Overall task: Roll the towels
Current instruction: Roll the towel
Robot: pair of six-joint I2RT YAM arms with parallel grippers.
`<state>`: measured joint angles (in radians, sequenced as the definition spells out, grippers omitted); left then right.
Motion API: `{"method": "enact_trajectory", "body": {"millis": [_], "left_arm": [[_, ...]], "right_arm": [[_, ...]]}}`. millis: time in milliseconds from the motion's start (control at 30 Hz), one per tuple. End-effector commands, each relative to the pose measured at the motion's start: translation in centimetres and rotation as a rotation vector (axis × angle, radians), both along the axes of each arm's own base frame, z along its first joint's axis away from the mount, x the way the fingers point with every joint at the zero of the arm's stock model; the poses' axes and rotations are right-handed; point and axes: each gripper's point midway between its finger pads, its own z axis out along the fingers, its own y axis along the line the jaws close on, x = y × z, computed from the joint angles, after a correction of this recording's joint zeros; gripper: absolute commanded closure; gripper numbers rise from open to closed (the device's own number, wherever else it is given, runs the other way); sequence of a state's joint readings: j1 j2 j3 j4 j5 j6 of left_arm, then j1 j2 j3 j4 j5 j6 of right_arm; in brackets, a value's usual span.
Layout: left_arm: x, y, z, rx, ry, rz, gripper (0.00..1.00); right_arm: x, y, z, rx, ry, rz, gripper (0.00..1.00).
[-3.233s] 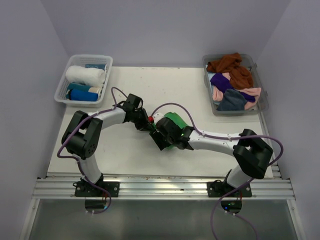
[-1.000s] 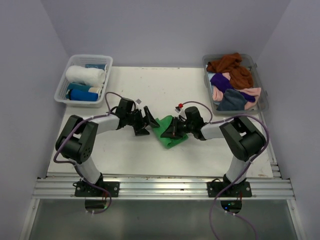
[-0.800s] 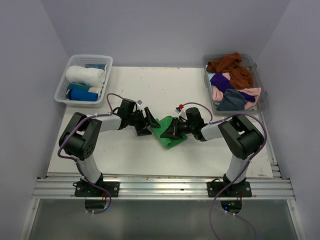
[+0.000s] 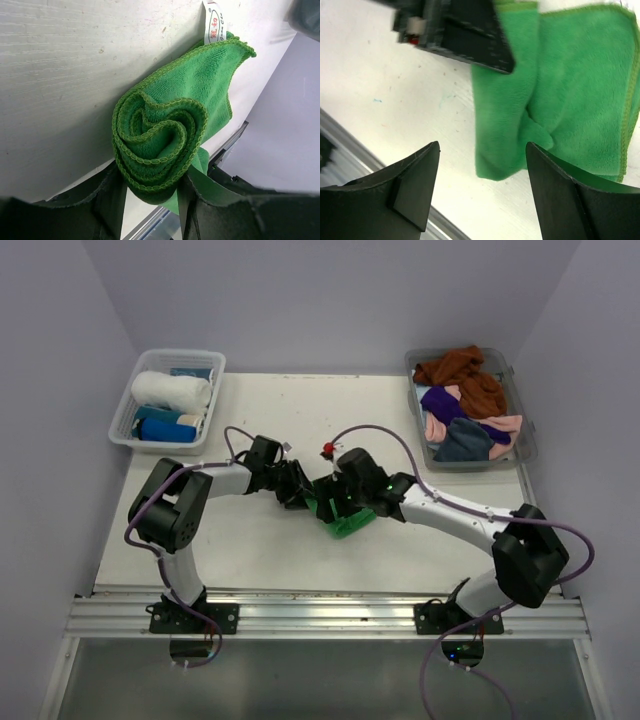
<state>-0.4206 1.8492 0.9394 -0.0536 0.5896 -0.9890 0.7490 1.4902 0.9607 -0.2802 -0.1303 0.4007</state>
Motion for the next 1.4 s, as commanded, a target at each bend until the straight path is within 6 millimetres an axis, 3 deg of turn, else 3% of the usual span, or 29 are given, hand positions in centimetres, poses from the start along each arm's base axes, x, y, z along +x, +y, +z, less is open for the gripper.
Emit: {"method": "enact_trajectory", "body": {"millis": [0, 200, 433, 533, 767, 1000, 1200, 1367], "left_arm": [[-0.4, 1.0, -1.2, 0.062, 0.041, 0.033, 0.56], [0.0, 0.9, -1.0, 0.067, 0.037, 0.034, 0.56], [0.1, 0.9, -0.9, 0.071, 0.037, 0.042, 0.56], [0.1, 0.9, -1.1, 0.073, 0.042, 0.042, 0.56], [0.2, 1.0, -1.0, 0.079, 0.042, 0.044, 0.56], [0.2, 1.0, -0.9, 0.078, 0.037, 0.04, 0.56], [0.2, 0.9, -0.8, 0.074, 0.035, 0.039, 0.56], [0.3, 0.9, -0.7, 0.073, 0.032, 0.036, 0.56]], "right_arm": [[-0.2, 0.0, 1.0, -0.234, -0.197, 0.077, 0.27], [-1.0, 2.8, 1.1, -0.419, -0.384, 0.169, 0.28], [-1.0, 4.9, -0.7, -0.617, -0.543, 0.222, 0.3], [-0.7, 5.0, -1.7, -0.673, -0.578, 0.212, 0.34], [0.4, 3.2, -2.8, -0.835, -0.696, 0.119, 0.46], [-0.1, 3.4, -0.6, -0.763, -0.743, 0.075, 0.44], [0.1, 2.9, -1.0, -0.816, -0.76, 0.069, 0.42], [-0.1, 2.8, -0.1, -0.777, -0.785, 0.042, 0.4]]}}
